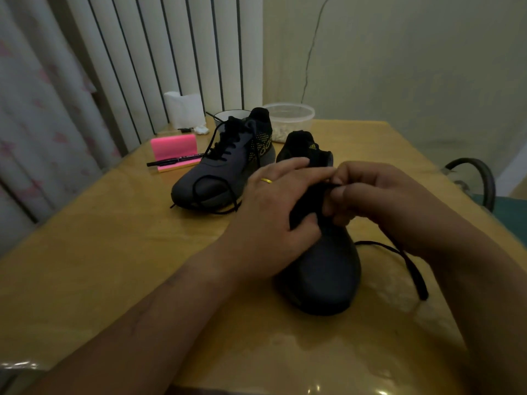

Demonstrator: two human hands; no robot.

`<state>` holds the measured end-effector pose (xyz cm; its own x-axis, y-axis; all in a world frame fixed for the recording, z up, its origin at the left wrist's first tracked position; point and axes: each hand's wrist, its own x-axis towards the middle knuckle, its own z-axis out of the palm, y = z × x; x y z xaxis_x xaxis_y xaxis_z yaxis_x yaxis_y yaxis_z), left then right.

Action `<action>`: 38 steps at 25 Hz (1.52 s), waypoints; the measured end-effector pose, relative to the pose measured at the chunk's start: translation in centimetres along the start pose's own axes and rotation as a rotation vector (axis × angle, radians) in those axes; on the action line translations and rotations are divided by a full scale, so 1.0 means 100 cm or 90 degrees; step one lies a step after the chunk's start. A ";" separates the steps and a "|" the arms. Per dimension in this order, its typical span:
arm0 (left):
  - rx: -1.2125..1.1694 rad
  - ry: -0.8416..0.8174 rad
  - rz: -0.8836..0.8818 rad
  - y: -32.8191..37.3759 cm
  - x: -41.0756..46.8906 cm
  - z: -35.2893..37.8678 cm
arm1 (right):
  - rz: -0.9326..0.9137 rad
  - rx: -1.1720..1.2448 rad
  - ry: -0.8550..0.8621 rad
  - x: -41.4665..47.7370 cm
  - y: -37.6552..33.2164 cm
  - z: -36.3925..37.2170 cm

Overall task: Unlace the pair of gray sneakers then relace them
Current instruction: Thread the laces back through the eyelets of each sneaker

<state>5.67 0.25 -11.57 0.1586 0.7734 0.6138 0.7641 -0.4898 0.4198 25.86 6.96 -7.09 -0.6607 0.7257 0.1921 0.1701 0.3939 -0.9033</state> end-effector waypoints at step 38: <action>0.167 0.271 -0.086 -0.004 0.009 -0.008 | -0.064 0.056 0.149 0.006 0.018 -0.002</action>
<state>5.01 0.89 -10.68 -0.1790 0.5643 0.8060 0.8996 -0.2377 0.3662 25.94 8.18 -8.48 -0.4817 0.8004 0.3567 0.0409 0.4272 -0.9033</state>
